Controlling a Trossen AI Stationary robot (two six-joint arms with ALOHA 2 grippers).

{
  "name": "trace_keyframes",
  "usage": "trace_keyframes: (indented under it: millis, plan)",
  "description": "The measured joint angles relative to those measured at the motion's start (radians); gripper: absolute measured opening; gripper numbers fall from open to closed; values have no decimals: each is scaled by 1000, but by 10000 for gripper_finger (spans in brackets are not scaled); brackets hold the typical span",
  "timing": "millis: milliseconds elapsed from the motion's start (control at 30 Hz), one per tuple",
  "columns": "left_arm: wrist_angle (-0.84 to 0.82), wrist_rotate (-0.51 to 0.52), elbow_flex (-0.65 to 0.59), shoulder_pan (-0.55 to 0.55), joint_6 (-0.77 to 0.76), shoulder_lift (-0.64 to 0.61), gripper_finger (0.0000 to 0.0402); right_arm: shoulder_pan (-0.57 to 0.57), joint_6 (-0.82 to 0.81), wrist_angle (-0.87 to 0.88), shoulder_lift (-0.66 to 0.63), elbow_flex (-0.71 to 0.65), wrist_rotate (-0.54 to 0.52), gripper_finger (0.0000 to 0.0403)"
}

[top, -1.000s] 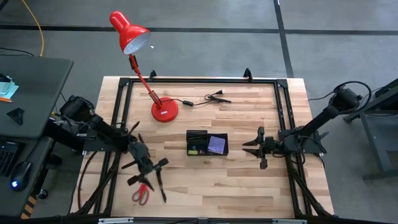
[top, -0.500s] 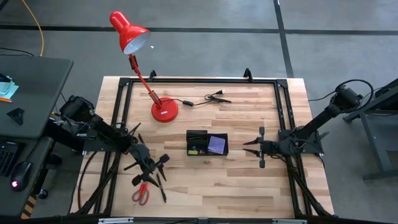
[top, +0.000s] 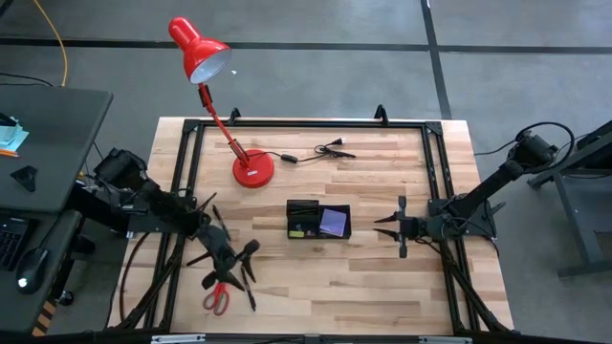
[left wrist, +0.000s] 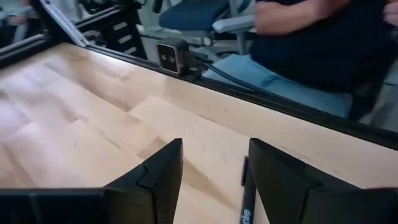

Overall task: Pick and place office supplies into organizer
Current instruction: Put the bottom black pen into the black desk organizer

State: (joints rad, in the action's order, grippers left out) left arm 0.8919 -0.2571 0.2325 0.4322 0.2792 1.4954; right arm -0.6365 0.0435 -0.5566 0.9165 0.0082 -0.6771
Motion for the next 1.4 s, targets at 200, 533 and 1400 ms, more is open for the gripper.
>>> trace_keyframes:
  millis: [200, 533, 1400]
  plan:
    - [100, 147, -5, 42, 2, 56, 172, 0, -1, -1, 0, 0, 0, 87]
    - [398, 95, -128, 39, -34, 141, 172, 0, 0, 14, 0, 0, 0, 87]
    - [287, 82, -87, 39, -19, 197, 172, 0, -1, 30, 0, -1, 0, 87]
